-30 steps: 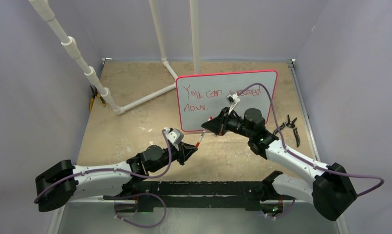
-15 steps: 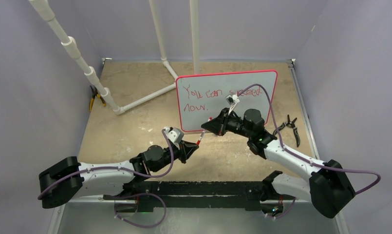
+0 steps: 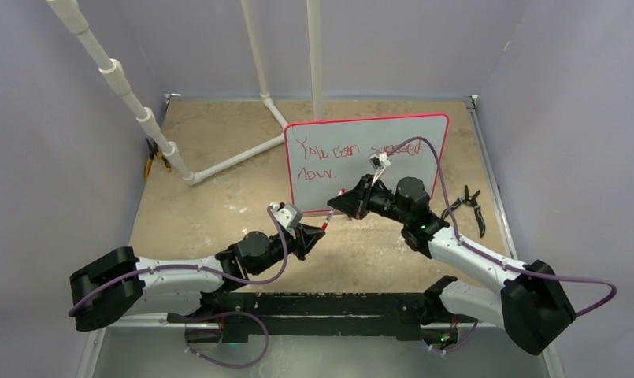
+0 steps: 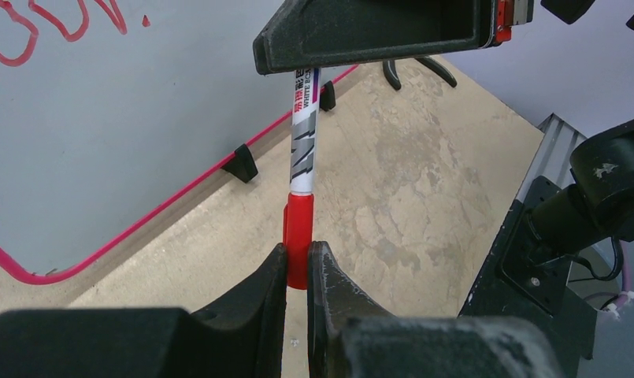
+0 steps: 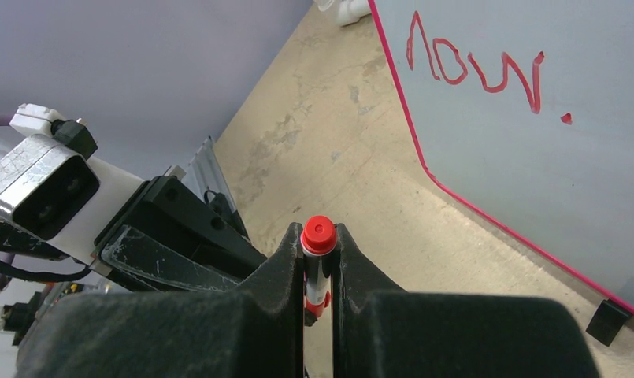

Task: Write a sentence on the whiteboard
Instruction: Close the whiteboard marker.

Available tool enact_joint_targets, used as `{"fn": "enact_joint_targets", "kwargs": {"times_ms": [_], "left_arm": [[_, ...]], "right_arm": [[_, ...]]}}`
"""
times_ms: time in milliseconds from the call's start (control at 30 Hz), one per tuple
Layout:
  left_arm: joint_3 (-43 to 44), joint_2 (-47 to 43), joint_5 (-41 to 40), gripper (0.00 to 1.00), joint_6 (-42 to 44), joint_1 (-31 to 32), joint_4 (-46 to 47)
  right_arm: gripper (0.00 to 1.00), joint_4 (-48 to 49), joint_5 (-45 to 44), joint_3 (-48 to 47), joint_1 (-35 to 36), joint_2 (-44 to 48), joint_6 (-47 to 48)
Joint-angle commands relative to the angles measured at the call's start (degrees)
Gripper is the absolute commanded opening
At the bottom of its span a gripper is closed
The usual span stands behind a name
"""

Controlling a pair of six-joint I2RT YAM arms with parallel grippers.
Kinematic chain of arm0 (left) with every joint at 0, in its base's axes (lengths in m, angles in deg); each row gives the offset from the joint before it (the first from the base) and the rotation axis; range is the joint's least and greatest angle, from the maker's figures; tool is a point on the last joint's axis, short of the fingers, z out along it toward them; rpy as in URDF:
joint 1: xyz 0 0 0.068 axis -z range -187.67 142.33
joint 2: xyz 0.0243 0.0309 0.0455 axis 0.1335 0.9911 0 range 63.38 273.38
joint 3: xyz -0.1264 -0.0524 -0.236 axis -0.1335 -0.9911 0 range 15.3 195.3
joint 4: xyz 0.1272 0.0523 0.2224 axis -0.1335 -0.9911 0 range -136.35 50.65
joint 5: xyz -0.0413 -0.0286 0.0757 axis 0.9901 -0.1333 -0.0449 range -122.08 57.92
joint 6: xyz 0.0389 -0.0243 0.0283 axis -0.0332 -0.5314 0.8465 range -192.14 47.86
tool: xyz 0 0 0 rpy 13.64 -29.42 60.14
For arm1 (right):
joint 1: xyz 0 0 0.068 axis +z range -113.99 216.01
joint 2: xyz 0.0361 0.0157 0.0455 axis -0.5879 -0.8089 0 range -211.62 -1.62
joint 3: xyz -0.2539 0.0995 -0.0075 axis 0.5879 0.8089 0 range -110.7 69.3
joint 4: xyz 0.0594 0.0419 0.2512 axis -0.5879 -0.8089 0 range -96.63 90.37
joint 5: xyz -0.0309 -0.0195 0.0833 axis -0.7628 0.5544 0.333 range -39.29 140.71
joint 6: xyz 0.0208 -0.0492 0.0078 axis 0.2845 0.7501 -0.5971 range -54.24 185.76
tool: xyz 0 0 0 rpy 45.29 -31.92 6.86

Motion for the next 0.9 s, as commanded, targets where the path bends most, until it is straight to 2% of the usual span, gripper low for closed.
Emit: {"fn": "enact_joint_targets", "kwargs": {"times_ms": [0,67,133,333,533,867], "left_arm": [[3.47,-2.99,-1.52,0.12,-0.12,-0.9,4.94],[2.87,-4.69,-0.62,0.29,-0.12,-0.9,2.34],[2.61,-6.54,-0.12,0.4,-0.06,-0.9,-1.46],[1.89,-10.2,2.27,0.54,-0.9,-0.99,-9.8],[2.08,-8.66,6.37,0.6,-2.8,-0.99,-12.23],[5.59,-0.36,8.61,0.58,-2.93,-1.43,-9.89]], "right_arm": [[0.0,-2.8,0.58,1.05,0.89,1.95,-0.7],[0.0,-3.16,-0.9,1.0,0.89,2.7,-0.36],[0.0,-3.8,-1.96,0.62,0.89,3.04,0.18],[0.0,-4.43,-2.69,0.12,0.83,3.6,0.46],[0.0,-4.43,-2.21,-0.16,0.89,4.62,0.85],[0.0,-3.94,-0.16,-0.22,0.87,4.42,1.5]]}}
